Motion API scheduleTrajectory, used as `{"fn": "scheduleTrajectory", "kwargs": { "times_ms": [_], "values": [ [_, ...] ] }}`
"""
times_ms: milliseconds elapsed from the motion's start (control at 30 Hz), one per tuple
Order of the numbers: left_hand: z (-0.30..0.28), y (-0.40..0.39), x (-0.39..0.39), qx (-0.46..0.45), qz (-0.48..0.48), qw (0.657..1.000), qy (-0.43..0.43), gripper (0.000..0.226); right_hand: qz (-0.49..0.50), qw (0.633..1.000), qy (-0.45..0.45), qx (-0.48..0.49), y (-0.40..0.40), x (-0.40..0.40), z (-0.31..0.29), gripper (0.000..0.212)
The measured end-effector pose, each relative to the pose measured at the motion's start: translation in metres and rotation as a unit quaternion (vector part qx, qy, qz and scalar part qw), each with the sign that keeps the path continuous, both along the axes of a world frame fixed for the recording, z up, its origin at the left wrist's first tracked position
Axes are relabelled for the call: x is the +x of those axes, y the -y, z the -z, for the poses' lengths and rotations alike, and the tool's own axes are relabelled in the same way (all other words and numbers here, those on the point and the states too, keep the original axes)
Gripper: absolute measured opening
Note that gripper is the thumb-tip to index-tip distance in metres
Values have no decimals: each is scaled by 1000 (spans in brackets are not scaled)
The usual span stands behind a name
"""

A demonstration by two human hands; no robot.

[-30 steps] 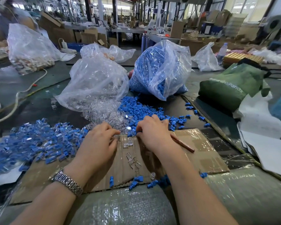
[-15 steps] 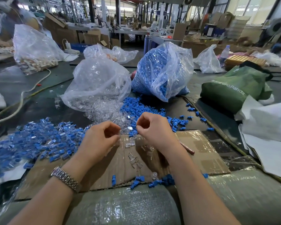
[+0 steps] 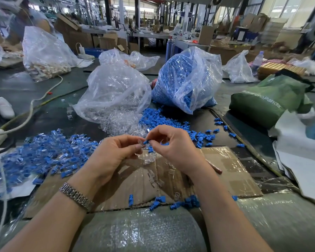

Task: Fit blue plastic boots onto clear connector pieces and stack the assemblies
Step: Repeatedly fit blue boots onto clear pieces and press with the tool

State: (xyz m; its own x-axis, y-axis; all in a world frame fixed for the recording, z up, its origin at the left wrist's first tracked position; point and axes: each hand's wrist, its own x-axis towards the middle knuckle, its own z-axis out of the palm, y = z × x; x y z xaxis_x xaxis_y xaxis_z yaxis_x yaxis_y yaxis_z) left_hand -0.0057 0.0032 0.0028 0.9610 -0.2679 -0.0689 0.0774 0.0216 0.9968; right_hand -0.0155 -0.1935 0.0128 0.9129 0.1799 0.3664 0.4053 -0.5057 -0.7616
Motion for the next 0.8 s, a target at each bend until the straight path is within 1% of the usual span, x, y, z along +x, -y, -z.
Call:
{"fn": "scheduleTrajectory", "kwargs": {
  "times_ms": [267, 533, 633, 667, 700, 733, 767, 800],
  "values": [
    [4, 0, 2, -21, 28, 999, 3, 24, -8, 998, 21, -59, -3, -1, 2, 13],
    [4, -1, 0, -42, 32, 999, -3, 24, -24, 998, 0, -62, -3, -4, -2, 12],
    [2, 1, -1, -80, 29, 996, -13, 22, -17, 998, -42, -32, 5, -5, -6, 16],
    [2, 0, -1, -95, 26, 995, -18, 22, 9, 998, -54, -29, 8, -4, -7, 18],
    [2, 0, -1, -110, 23, 993, -22, 21, 60, 995, -63, -46, 13, -3, -7, 20],
    [2, -1, -1, -125, 20, 992, -26, 21, 133, 984, -78, -93, 19, -1, -6, 25],
    [2, -1, 0, -138, 17, 990, -29, 21, 211, 957, -110, -165, 25, 0, -5, 35],
    [3, -2, 1, -148, 12, 988, -32, 21, 273, 920, -158, -233, 31, 1, -3, 49]
  ]
}}
